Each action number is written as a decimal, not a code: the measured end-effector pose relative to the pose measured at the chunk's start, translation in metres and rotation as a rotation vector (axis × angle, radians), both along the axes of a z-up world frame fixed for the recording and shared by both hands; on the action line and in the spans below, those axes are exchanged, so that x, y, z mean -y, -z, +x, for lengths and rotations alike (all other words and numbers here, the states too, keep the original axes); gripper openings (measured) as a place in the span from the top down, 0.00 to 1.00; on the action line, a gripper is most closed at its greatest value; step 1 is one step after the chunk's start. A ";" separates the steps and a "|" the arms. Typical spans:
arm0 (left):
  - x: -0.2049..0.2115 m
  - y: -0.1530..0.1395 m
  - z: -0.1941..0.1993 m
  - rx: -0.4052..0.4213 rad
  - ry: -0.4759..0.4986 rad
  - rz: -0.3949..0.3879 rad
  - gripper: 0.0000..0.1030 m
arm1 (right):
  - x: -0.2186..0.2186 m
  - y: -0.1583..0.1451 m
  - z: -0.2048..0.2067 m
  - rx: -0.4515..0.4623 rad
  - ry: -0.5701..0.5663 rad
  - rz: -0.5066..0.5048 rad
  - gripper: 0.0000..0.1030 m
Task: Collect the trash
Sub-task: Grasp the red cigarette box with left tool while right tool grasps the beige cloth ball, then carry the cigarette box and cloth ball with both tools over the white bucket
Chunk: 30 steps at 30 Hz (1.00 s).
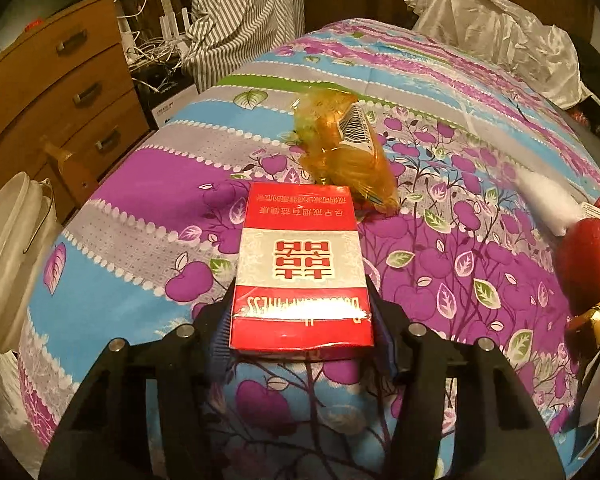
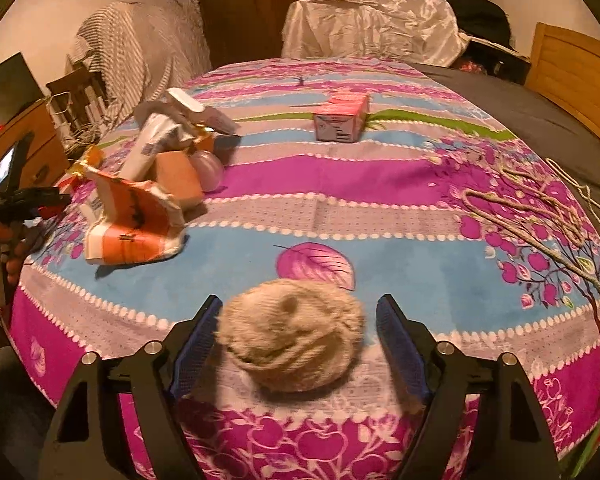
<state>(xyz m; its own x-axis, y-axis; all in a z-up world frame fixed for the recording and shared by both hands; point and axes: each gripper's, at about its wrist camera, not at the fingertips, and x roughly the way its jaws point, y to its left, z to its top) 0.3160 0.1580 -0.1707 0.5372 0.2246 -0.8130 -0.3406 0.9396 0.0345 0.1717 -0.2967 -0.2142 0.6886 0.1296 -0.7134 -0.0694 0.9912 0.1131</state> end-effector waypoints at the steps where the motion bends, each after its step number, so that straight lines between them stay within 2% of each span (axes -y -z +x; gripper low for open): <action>1: 0.000 0.000 -0.001 0.004 0.000 -0.001 0.48 | 0.002 0.001 0.001 -0.012 0.009 -0.001 0.31; 8: 0.005 -0.008 -0.020 0.043 0.020 0.000 0.48 | -0.001 0.001 -0.004 -0.019 0.021 -0.029 0.54; 10: 0.008 -0.013 -0.033 0.071 0.037 0.002 0.48 | -0.003 -0.003 -0.007 -0.008 0.025 -0.025 0.57; 17: 0.035 -0.055 -0.088 0.233 0.131 0.035 0.48 | -0.025 -0.042 -0.015 0.130 0.035 -0.024 0.58; 24: 0.093 -0.108 -0.140 0.417 0.253 0.080 0.48 | -0.072 -0.097 -0.020 0.290 0.008 -0.011 0.58; 30: 0.140 -0.124 -0.160 0.490 0.331 0.084 0.48 | -0.103 -0.136 -0.029 0.388 0.004 -0.030 0.58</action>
<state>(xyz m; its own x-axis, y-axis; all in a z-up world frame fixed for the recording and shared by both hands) 0.1565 0.0183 -0.0463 0.8974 0.0340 -0.4399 -0.0253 0.9993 0.0256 0.1432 -0.1938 -0.0777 0.9085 0.1095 -0.4032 -0.0975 0.9940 0.0504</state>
